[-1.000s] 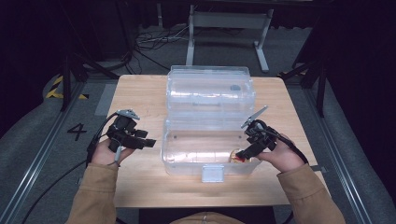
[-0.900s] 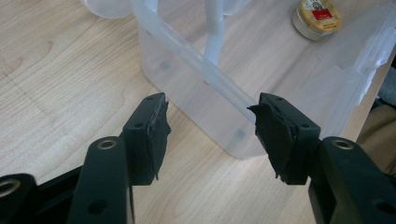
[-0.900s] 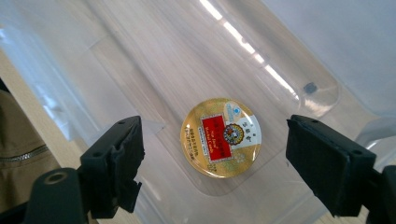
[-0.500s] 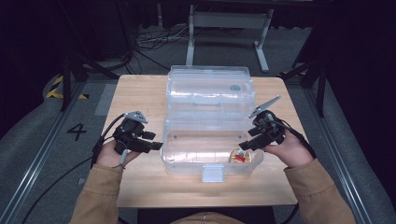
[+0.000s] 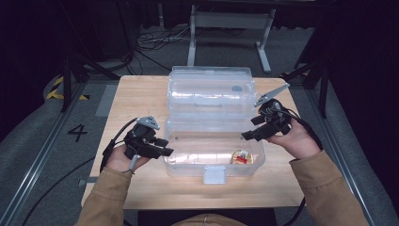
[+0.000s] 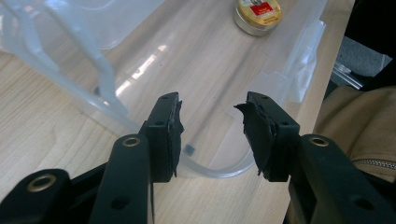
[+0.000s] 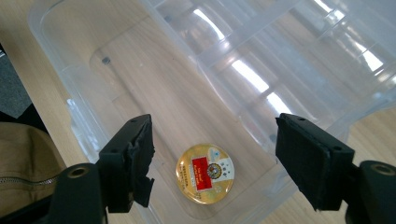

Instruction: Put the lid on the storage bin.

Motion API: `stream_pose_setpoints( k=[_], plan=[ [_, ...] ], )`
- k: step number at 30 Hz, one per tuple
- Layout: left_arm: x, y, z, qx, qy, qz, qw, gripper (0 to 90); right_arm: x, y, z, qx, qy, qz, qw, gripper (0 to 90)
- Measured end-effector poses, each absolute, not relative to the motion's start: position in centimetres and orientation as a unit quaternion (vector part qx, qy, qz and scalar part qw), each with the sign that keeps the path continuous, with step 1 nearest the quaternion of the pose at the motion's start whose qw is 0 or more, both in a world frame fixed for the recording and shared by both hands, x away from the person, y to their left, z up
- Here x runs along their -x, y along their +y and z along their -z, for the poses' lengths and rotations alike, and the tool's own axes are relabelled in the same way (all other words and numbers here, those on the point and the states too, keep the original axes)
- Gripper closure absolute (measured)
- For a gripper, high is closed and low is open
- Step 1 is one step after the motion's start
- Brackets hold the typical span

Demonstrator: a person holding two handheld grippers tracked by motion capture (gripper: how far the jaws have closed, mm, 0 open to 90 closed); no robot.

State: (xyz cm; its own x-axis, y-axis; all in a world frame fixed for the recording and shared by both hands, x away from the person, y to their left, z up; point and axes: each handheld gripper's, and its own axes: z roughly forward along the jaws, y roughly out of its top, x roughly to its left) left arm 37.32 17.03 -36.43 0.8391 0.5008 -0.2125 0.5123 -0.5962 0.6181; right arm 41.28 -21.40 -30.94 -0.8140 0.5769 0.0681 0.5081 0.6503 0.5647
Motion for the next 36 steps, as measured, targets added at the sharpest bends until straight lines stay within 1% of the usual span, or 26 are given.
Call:
stream_pose_setpoints(
  k=[7, 15, 23, 24, 28, 31, 32, 36],
  plan=[
    [-36.9, 15.9, 36.8, -0.899, 0.268, 0.018, 0.345, 54.6, -42.0, -21.4, 30.1, -0.302, 0.900, -0.307, 0.068, 30.1],
    [-36.6, 14.1, 37.8, -0.911, 0.250, 0.030, 0.326, 54.3, -43.2, -21.0, 29.2, -0.287, 0.897, -0.326, 0.080, 32.2],
    [-36.4, 13.2, 38.5, -0.921, 0.234, 0.048, 0.308, 56.2, -44.1, -20.8, 28.8, -0.287, 0.885, -0.359, 0.070, 35.0],
    [-36.5, 13.1, 38.7, -0.921, 0.231, 0.049, 0.309, 56.7, -44.3, -20.8, 28.8, -0.286, 0.885, -0.361, 0.070, 35.0],
    [-36.5, 12.6, 39.1, -0.927, 0.218, 0.072, 0.296, 64.7, -44.9, -20.3, 28.6, -0.285, 0.880, -0.372, 0.076, 36.1],
    [-36.7, 12.5, 39.5, -0.929, 0.219, 0.086, 0.285, 68.6, -45.6, -19.7, 28.5, -0.279, 0.879, -0.379, 0.074, 39.1],
    [-36.7, 12.5, 39.5, -0.929, 0.219, 0.086, 0.285, 71.7, -45.6, -19.7, 28.5, -0.279, 0.879, -0.379, 0.074, 39.1],
    [-36.8, 12.6, 39.7, -0.930, 0.221, 0.088, 0.281, 72.5, -46.5, -18.8, 28.4, -0.276, 0.880, -0.380, 0.072, 40.9]
  ],
)
